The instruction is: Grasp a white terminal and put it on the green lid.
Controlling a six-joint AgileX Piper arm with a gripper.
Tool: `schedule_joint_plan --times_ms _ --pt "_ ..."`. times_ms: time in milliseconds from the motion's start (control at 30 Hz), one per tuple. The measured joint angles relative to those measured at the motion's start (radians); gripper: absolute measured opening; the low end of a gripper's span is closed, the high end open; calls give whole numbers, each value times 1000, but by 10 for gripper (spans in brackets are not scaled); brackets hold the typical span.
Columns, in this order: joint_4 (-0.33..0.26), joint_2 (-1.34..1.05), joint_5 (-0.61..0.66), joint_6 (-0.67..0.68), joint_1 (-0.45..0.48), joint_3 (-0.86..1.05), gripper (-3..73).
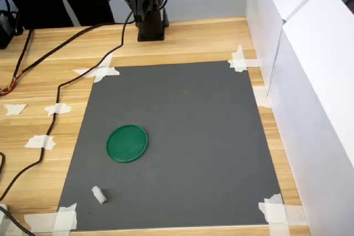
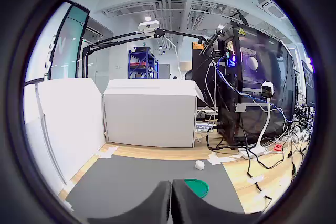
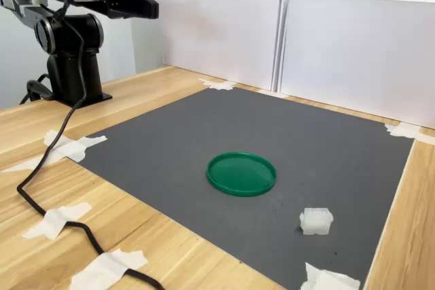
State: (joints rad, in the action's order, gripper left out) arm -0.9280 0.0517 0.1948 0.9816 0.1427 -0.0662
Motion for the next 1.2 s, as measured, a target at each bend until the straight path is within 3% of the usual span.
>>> schedule_joint_plan --times_ms 567,900,1200 --pt "0 20 -1 0 0 0 -16" --pt "0 258 -85 20 0 -14 -16" --pt "-4 472 -93 22 0 -240 -16"
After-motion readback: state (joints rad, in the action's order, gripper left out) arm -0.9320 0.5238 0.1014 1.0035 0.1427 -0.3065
